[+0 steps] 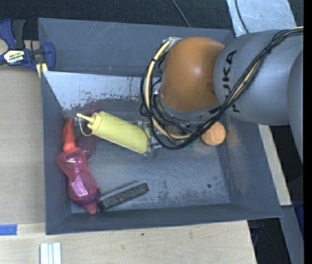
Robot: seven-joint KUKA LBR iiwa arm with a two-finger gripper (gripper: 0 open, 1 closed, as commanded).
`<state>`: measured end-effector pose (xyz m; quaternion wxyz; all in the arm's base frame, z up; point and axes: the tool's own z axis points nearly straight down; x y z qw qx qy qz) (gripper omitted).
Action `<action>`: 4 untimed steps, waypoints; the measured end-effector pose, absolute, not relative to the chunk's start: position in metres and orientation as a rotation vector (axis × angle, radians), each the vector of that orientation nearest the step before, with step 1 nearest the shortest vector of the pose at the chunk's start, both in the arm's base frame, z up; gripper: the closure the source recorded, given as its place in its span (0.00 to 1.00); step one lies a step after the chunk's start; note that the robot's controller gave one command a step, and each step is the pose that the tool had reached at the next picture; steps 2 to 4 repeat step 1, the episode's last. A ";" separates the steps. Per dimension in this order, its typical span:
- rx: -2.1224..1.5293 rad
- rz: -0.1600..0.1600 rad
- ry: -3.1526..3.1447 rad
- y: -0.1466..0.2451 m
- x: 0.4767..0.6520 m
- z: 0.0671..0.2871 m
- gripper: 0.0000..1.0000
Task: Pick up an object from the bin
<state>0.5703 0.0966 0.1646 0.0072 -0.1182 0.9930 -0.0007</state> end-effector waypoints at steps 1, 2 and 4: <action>-0.370 -0.002 3.106 0.096 0.570 0.175 1.00; -0.370 -0.002 3.106 0.096 0.570 0.175 1.00; -0.370 -0.002 3.106 0.096 0.570 0.175 1.00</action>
Offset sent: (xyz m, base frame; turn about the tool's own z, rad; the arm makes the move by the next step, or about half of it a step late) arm 0.0000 -0.0001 0.0221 0.0000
